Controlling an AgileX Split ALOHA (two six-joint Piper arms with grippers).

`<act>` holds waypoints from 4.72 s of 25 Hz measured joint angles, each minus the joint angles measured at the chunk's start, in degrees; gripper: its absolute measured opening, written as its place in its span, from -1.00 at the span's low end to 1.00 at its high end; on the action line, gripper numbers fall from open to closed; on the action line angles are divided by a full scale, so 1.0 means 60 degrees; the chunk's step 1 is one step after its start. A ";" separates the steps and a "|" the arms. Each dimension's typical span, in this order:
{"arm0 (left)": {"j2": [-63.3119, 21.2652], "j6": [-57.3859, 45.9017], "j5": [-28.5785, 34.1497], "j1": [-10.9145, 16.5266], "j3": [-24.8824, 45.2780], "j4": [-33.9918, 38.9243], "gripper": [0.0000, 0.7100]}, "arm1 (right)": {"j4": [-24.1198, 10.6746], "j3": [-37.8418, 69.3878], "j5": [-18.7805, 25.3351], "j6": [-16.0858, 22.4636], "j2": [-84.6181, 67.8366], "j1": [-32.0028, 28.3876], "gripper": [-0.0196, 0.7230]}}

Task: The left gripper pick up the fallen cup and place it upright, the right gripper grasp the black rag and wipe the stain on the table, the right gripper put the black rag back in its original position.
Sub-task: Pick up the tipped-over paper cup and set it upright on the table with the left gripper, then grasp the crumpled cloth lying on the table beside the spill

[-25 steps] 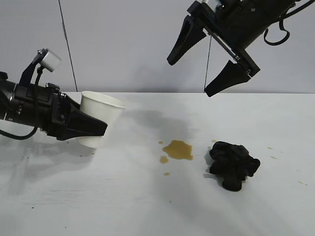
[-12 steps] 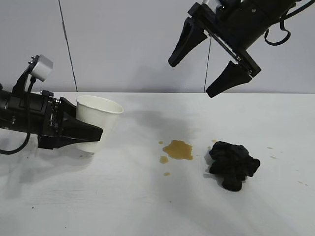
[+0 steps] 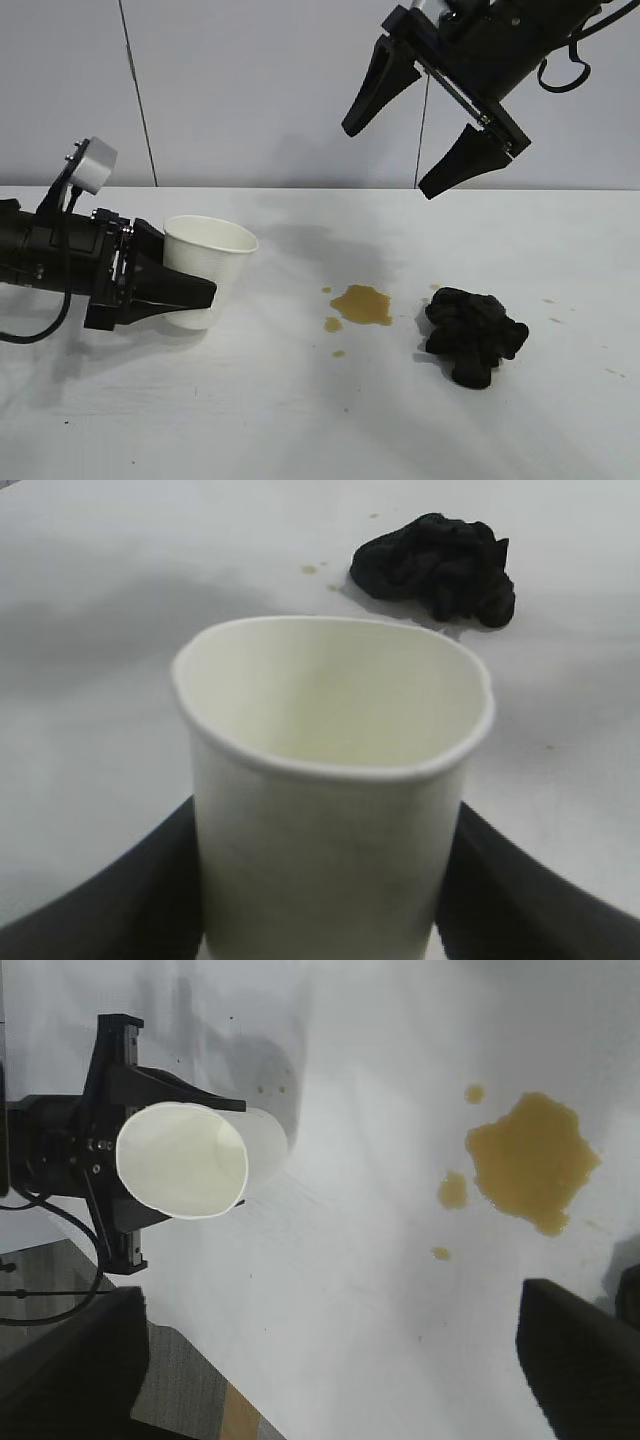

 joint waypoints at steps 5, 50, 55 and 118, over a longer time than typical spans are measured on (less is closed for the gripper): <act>0.0000 0.0025 0.0089 0.0000 -0.0245 -0.0027 0.20 | 0.0000 0.0000 0.0000 0.0000 0.0000 0.0000 0.92; 0.0961 0.0990 0.0123 0.0011 -0.0595 -0.0058 0.21 | -0.0011 0.0000 0.0000 0.0028 0.0000 0.0000 0.92; 0.0961 0.0931 0.0123 0.0011 -0.0605 -0.0058 0.63 | -0.0011 0.0000 0.0000 0.0028 0.0000 0.0000 0.92; -0.4332 -1.4141 -0.3580 0.0011 -0.1587 0.3797 0.85 | 0.0046 0.0000 0.0000 -0.1387 0.0000 0.0000 0.92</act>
